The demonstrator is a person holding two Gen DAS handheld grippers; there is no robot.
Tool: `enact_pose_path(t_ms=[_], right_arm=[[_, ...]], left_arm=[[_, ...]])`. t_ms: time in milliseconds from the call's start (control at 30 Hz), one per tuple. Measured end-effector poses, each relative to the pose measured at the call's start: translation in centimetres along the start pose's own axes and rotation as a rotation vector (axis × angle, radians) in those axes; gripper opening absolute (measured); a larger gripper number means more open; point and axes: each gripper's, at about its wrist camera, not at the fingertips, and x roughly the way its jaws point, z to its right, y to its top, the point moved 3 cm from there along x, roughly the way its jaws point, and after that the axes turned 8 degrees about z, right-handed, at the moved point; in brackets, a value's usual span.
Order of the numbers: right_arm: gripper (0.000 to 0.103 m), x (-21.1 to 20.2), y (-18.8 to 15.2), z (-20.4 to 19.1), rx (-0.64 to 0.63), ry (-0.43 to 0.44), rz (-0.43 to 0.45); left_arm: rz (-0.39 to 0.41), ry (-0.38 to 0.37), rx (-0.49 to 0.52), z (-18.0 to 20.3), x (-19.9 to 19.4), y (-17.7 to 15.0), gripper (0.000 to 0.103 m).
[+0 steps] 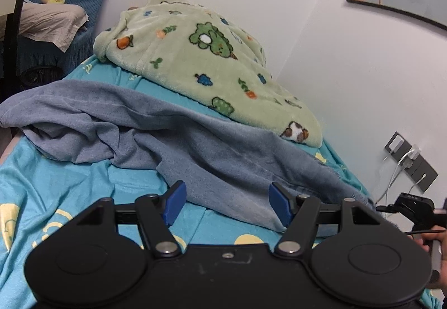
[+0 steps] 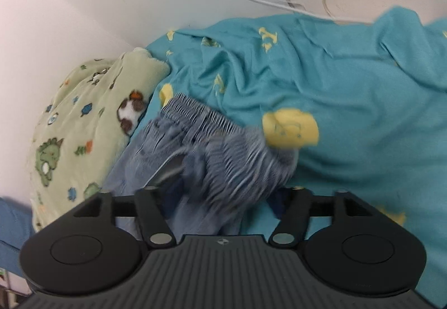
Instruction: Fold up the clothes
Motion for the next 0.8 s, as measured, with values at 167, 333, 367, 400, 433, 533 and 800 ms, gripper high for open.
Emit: enact_pose_path(t_ms=[167,333,367,400,433,533,800], right_arm=[[0.07,-2.1,-3.6,-1.0,0.168,0.137,-0.112],[0.07,0.1,-7.5,-5.8,0.125,0.268,-0.256],[0.07,0.9,-7.8,-6.7,0.144,0.291,-0.277],[0.07,1.7,-8.0,-7.5,0.165,0.31,-0.29],[0.07,2.5,-8.2,-8.2,0.182,0.328,-0.298],[0.07,5.2,-8.7,-9.8,0.232,0.357,-0.319],[0.07,9.2,-8.5,-9.2,0.386,0.341,-0.342]], left_arm=[[0.014,-0.011,-0.011,0.1,-0.7,0.3,0.063],[0.017,-0.002,-0.031,-0.4,-0.8,0.5,0.063],[0.018,0.006,-0.035,-0.5,-0.8,0.5,0.063],[0.016,0.01,-0.04,-0.7,-0.7,0.5,0.063],[0.012,0.011,-0.048,-0.9,-0.6,0.5,0.063],[-0.005,0.011,-0.074,-1.4,-0.1,0.3,0.063],[-0.051,0.009,-0.124,-2.1,1.3,0.0,0.063]])
